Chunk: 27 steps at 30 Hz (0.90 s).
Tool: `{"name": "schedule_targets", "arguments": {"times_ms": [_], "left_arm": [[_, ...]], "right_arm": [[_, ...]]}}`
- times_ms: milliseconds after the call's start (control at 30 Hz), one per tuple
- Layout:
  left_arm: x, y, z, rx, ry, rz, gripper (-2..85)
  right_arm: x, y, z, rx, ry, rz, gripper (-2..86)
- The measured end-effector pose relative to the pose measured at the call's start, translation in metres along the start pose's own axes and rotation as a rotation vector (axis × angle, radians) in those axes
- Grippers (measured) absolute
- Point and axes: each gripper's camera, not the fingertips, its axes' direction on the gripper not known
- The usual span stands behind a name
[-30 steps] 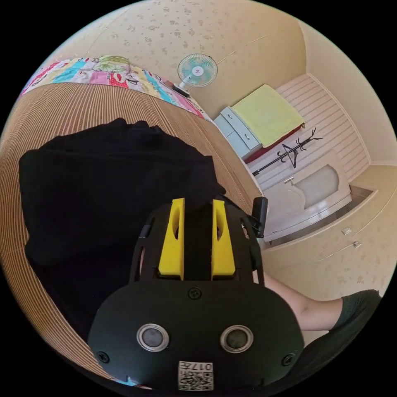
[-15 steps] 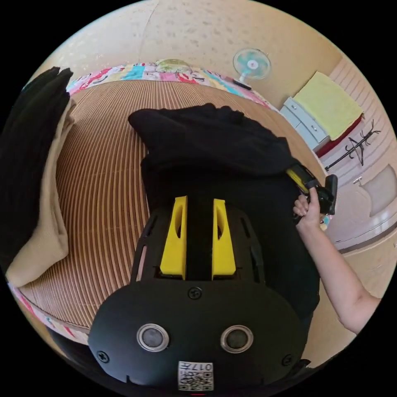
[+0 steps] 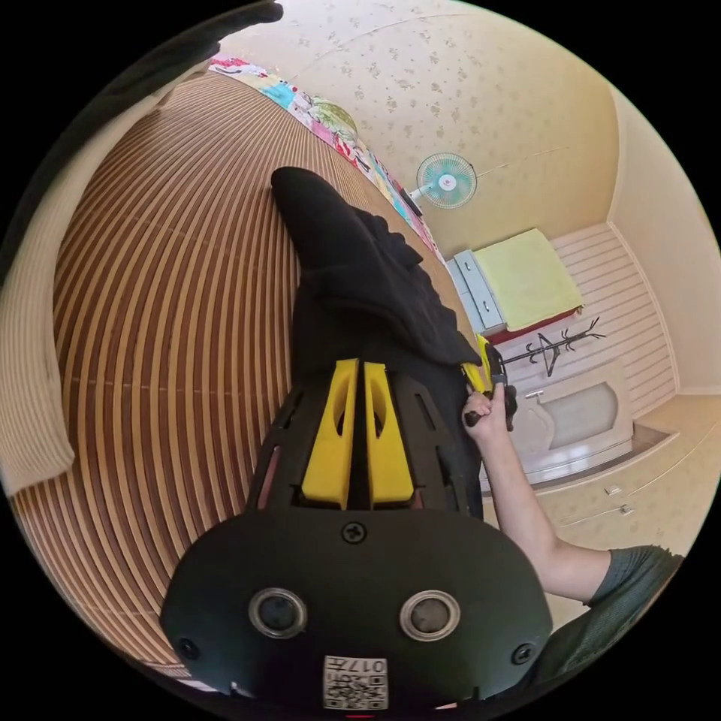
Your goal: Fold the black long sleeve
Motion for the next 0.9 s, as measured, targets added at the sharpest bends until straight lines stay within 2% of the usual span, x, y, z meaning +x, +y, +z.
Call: {"name": "schedule_targets", "arguments": {"times_ms": [67, 133, 200, 267, 333, 367, 400, 467, 500, 567, 700, 800, 900], "left_arm": [[-0.006, -0.001, -0.001, 0.001, 0.006, -0.002, -0.4], [-0.012, -0.002, -0.001, 0.001, 0.021, -0.009, -0.4], [-0.016, -0.002, -0.002, 0.001, 0.021, -0.009, -0.3], [-0.018, -0.003, -0.002, 0.001, 0.009, -0.003, -0.2], [-0.022, -0.004, -0.003, 0.002, 0.013, -0.005, -0.1], [-0.025, -0.004, -0.003, 0.002, 0.020, -0.008, 0.0], [-0.027, -0.005, -0.003, 0.003, 0.023, -0.009, 0.1], [-0.031, -0.006, -0.003, 0.003, 0.026, -0.010, 0.7], [-0.031, -0.006, -0.004, 0.003, 0.023, -0.008, 1.1], [-0.031, -0.007, -0.006, 0.007, 0.021, 0.006, 3.8], [-0.016, 0.002, -0.025, -0.057, 0.080, 0.134, 6.3], [0.005, 0.040, -0.064, -0.079, 0.027, 0.336, 4.8], [0.010, 0.085, -0.088, -0.219, -0.030, 0.503, 1.3]], "right_arm": [[-0.018, -0.007, 0.007, -0.012, 0.064, 0.015, 6.1], [-0.049, -0.015, 0.018, -0.048, 0.050, -0.084, 4.8], [-0.099, -0.018, 0.024, -0.086, -0.109, -0.349, 4.2], [-0.122, -0.014, 0.020, -0.048, -0.084, -0.450, 4.0], [-0.122, -0.014, 0.015, 0.009, 0.060, -0.428, 3.9], [-0.106, -0.017, 0.013, 0.032, 0.176, -0.353, 4.0], [-0.080, -0.022, 0.011, 0.024, 0.295, -0.186, 4.1], [-0.037, -0.025, 0.007, -0.022, 0.349, 0.043, 4.6], [-0.018, -0.021, 0.002, -0.053, 0.305, 0.072, 5.2], [-0.004, -0.008, -0.013, -0.045, 0.243, 0.076, 5.9], [-0.015, 0.036, -0.067, -0.083, 0.203, -0.076, 7.0], [-0.020, 0.072, -0.120, -0.115, 0.216, -0.137, 7.2], [-0.018, 0.102, -0.171, -0.138, 0.296, -0.119, 7.5]]}}
